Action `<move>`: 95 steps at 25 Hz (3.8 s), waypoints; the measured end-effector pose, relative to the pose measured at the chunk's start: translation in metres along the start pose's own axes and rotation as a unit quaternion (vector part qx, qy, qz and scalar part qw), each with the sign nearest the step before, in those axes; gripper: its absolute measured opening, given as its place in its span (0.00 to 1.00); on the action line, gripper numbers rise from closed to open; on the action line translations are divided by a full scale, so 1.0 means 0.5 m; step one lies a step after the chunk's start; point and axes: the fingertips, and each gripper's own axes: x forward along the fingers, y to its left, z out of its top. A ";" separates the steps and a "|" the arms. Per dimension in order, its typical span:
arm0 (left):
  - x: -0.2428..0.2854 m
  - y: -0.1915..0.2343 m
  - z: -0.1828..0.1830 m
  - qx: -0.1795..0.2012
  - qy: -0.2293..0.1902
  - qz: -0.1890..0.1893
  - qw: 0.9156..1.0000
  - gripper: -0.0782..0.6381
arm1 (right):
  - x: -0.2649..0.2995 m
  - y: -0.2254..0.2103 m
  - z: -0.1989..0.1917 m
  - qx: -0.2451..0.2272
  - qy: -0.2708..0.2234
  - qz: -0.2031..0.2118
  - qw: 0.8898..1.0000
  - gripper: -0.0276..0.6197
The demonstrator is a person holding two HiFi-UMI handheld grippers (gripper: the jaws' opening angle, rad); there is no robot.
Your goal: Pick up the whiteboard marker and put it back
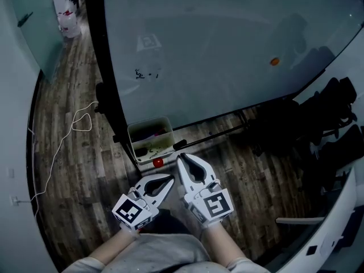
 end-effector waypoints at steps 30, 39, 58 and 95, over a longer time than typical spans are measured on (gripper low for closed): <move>0.070 0.007 -0.022 0.049 0.004 -0.008 0.999 0.13 | 0.052 -0.042 0.016 0.101 -0.009 0.085 0.991 0.26; 0.071 0.005 -0.032 0.044 0.011 -0.008 0.999 0.13 | 0.054 -0.033 0.017 0.097 -0.012 0.098 0.990 0.22; 0.032 -0.002 -0.026 0.042 0.011 -0.007 0.999 0.13 | 0.034 0.001 0.071 0.073 -0.048 0.095 0.992 0.17; -0.062 -0.034 0.011 0.037 0.010 -0.027 0.999 0.13 | -0.025 0.050 0.176 0.037 -0.096 0.045 0.994 0.17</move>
